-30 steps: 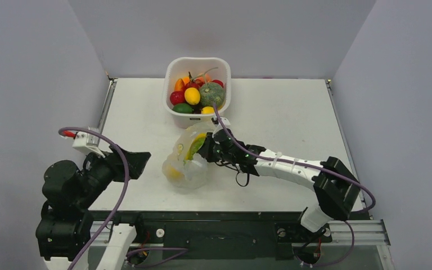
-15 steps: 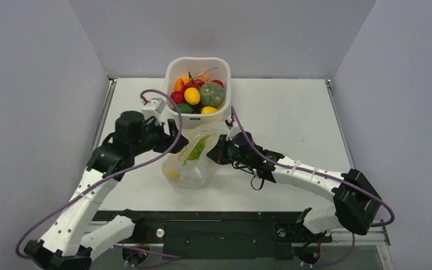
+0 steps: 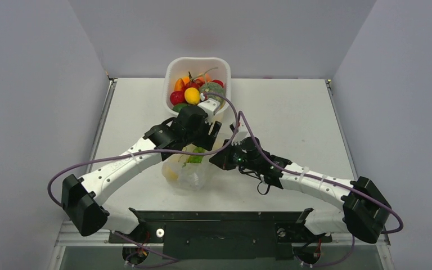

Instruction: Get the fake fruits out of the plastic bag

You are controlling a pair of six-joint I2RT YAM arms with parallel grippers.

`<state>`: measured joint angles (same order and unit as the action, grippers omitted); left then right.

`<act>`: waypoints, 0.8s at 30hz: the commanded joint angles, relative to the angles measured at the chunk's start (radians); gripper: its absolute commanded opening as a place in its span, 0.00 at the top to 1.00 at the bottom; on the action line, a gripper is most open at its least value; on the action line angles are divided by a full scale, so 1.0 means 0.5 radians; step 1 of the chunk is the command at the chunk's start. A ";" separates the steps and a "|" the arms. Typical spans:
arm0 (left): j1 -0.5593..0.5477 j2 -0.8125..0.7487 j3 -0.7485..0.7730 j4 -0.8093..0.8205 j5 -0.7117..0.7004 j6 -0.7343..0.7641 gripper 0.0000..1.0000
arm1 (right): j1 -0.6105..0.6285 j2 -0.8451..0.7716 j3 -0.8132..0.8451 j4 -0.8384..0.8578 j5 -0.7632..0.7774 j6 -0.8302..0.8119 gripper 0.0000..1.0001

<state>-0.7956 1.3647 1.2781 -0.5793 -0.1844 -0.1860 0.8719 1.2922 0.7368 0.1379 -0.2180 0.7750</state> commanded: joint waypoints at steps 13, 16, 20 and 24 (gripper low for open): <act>0.409 -0.229 0.097 -0.236 -0.815 -0.417 1.00 | 0.003 -0.178 -0.169 0.038 0.069 -0.109 1.00; 0.594 -0.520 0.006 -0.303 -0.746 -0.417 1.00 | 0.006 -0.204 -0.172 0.003 0.174 -0.158 1.00; 0.928 -0.932 -0.130 -0.374 -0.642 -0.368 1.00 | -0.003 -0.180 -0.175 -0.026 0.321 -0.182 1.00; 1.133 -1.122 -0.320 -0.376 -0.319 -0.318 1.00 | -0.026 -0.096 -0.043 -0.225 0.578 -0.300 1.00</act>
<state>-0.3008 0.8532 1.1969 -0.7444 -0.4847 -0.3614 0.8707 1.2270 0.6552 0.1081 -0.0902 0.7013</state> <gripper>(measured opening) 0.004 0.004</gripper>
